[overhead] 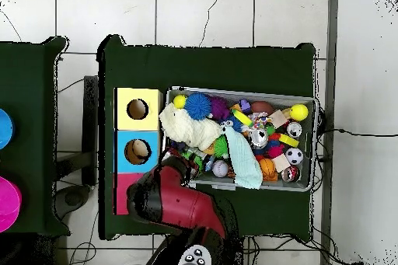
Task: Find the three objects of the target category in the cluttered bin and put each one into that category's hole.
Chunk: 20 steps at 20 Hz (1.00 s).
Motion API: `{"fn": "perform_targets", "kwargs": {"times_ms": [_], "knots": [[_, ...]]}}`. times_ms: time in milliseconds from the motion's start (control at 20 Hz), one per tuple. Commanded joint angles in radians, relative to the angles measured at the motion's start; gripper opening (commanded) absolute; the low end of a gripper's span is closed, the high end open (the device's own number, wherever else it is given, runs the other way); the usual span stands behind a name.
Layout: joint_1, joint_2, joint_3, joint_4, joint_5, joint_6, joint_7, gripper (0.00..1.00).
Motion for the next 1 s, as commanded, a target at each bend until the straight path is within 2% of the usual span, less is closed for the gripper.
{"fn": "perform_targets", "kwargs": {"times_ms": [50,250,600,850,1000], "knots": [[0.002,0.089,0.161,-0.046,0.034,-0.096,0.200,1.00],[0.032,0.157,0.130,-0.063,0.068,-0.149,0.208,1.00],[-0.002,0.316,0.114,-0.096,0.015,-0.352,0.180,1.00],[-0.017,0.392,0.096,-0.115,0.010,-0.454,0.156,1.00],[-0.016,0.405,0.087,-0.116,0.005,-0.536,0.155,1.00]]}}
